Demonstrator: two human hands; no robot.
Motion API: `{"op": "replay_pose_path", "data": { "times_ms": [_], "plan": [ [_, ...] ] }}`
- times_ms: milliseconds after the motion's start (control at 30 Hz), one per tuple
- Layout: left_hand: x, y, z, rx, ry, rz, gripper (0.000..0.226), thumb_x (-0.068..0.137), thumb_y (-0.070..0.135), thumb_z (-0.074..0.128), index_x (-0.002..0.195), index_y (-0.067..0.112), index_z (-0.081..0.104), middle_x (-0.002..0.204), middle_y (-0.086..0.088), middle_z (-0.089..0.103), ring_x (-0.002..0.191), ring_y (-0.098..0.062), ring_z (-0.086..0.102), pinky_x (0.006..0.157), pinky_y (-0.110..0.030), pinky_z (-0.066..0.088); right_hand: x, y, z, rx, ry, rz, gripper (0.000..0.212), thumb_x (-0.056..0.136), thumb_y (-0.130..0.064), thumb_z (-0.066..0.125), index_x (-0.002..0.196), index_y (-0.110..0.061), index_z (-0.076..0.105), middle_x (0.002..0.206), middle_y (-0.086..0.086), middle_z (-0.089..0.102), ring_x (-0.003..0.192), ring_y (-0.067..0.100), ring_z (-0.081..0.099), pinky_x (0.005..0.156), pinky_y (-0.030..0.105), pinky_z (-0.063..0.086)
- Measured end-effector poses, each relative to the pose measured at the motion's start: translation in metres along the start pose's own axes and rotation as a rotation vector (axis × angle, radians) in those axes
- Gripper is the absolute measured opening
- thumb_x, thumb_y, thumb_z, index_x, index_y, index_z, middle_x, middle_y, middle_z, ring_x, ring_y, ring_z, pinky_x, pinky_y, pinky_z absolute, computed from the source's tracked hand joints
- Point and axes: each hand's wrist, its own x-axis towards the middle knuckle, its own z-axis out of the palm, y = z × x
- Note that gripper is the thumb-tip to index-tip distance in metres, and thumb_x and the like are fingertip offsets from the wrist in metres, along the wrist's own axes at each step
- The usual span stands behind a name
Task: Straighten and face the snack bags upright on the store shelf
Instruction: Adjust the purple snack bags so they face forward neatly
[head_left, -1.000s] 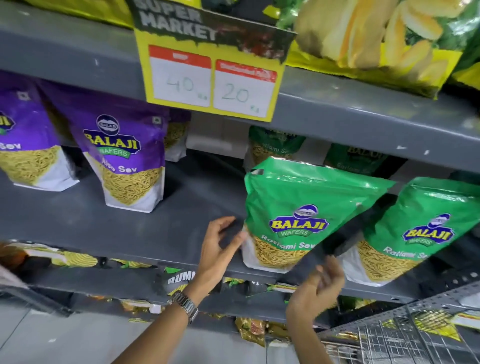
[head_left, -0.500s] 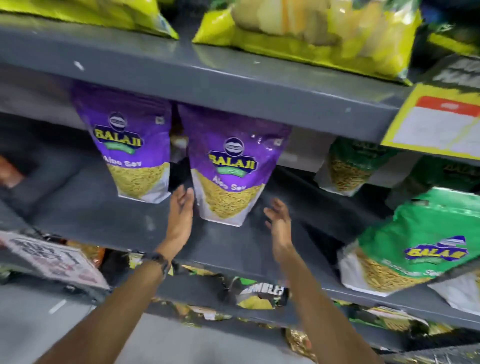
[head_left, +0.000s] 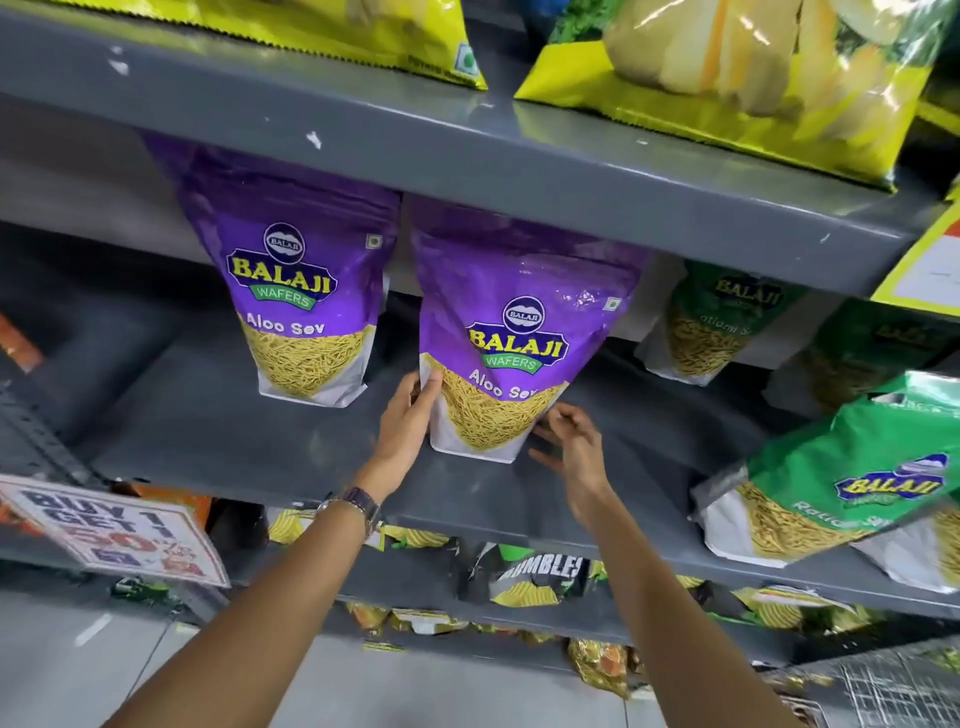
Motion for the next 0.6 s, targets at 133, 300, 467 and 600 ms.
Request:
{"op": "replay_pose_path", "data": {
  "times_ms": [133,300,467,600],
  "plan": [
    [-0.024,-0.004,0.0,-0.011,0.024,0.033,0.032,0.07,0.07,0.052,0.08,0.04,0.059,0.092,0.003,0.061,0.093,-0.018,0.06,0.097,-0.056,0.046,-0.024,0.012,0.001,0.019,0.099,-0.034,0.017,0.094,-0.013,0.05,0.081,-0.021,0.056,0.083,0.003,0.06,0.082,0.015,0.058,0.066,0.032,0.054],
    [-0.046,-0.007,-0.001,-0.039,0.009,0.015,0.02,0.074,0.06,0.055,0.077,0.041,0.061,0.087,0.007,0.063,0.09,-0.015,0.06,0.097,-0.053,0.047,-0.05,0.02,-0.003,0.019,0.178,-0.071,0.01,0.094,-0.016,0.052,0.086,-0.019,0.057,0.081,0.001,0.06,0.079,0.011,0.059,0.055,0.024,0.054],
    [-0.058,-0.013,-0.008,-0.032,-0.035,0.037,0.012,0.085,0.047,0.055,0.085,0.037,0.062,0.082,0.015,0.066,0.087,-0.007,0.063,0.097,-0.05,0.048,-0.064,0.023,-0.005,0.02,0.2,-0.06,0.007,0.094,-0.018,0.053,0.089,-0.016,0.057,0.082,0.002,0.059,0.077,0.013,0.059,0.058,0.027,0.055],
    [-0.061,-0.013,-0.011,-0.019,-0.057,0.051,0.013,0.084,0.049,0.055,0.082,0.038,0.062,0.073,0.025,0.066,0.087,-0.008,0.063,0.095,-0.051,0.049,-0.068,0.023,-0.006,0.001,0.213,-0.054,0.008,0.094,-0.019,0.052,0.089,-0.015,0.056,0.085,0.004,0.058,0.078,0.014,0.059,0.06,0.026,0.055]
  ]
}}
